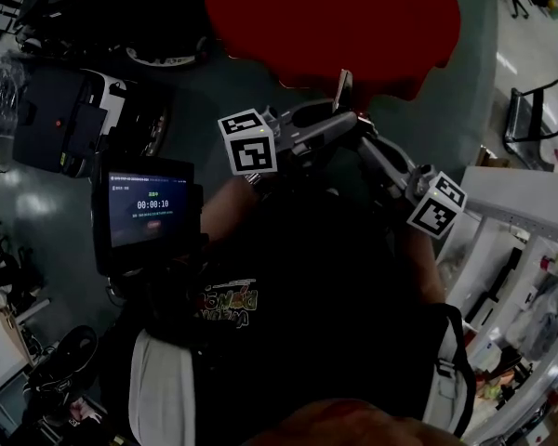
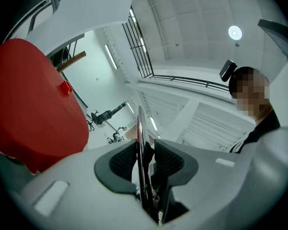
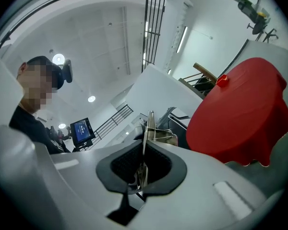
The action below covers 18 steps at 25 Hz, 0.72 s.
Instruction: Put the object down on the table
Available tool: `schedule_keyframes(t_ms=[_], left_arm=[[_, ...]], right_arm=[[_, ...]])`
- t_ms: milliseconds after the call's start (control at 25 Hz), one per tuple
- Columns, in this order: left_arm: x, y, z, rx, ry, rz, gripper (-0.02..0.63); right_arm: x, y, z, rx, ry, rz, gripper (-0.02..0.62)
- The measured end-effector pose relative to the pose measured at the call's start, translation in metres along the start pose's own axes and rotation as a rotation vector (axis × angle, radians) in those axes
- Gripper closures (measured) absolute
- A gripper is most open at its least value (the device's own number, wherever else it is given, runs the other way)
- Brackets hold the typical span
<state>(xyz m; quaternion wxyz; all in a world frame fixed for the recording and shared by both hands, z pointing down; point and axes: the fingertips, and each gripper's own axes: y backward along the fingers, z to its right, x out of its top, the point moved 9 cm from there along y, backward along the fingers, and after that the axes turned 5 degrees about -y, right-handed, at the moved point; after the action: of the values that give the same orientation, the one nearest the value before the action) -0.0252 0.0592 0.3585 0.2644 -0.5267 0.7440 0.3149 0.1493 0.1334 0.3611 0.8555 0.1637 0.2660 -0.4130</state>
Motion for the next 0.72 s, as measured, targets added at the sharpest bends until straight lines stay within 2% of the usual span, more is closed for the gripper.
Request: schedule_keyframes(t_ms=[120, 440, 720], left_arm=[[0.009, 0.004, -0.016, -0.001, 0.015, -0.004, 0.479], [0.005, 0.000, -0.012, -0.017, 0.037, -0.006, 0.482], [0.012, 0.010, -0.019, -0.007, 0.058, 0.074, 0.514]], right_arm=[[0.003, -0.014, 0.006, -0.032, -0.001, 0.024, 0.580], [0.000, -0.002, 0.001, -0.060, -0.006, 0.067, 0.580], [0.003, -0.003, 0.002, -0.066, 0.007, 0.070, 0.580]])
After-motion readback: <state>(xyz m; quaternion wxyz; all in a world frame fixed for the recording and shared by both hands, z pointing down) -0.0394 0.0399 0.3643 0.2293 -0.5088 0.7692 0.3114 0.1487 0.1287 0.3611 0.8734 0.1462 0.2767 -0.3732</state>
